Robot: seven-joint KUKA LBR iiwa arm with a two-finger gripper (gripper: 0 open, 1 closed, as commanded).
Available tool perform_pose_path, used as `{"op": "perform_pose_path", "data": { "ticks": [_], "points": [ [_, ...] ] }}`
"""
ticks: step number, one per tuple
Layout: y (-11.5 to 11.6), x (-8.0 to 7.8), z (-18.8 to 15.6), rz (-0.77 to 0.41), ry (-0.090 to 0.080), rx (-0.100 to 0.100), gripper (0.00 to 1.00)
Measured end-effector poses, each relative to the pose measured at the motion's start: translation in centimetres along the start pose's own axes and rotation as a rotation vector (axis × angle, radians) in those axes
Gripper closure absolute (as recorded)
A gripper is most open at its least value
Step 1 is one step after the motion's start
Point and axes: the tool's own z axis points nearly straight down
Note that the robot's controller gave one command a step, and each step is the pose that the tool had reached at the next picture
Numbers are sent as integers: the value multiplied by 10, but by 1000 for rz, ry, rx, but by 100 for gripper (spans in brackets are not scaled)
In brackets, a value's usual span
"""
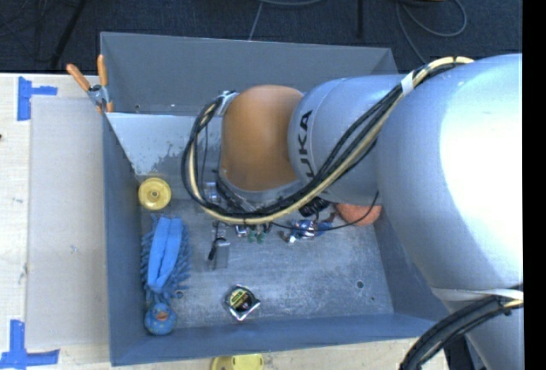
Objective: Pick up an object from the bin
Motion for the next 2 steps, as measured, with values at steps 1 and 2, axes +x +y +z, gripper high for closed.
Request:
{"op": "perform_pose_path", "data": {
  "ticks": [1,2],
  "points": [
    [23,-16,-3,50,1,2,0],
    [56,-2,11,-170,1,2,0]
  ]
}}
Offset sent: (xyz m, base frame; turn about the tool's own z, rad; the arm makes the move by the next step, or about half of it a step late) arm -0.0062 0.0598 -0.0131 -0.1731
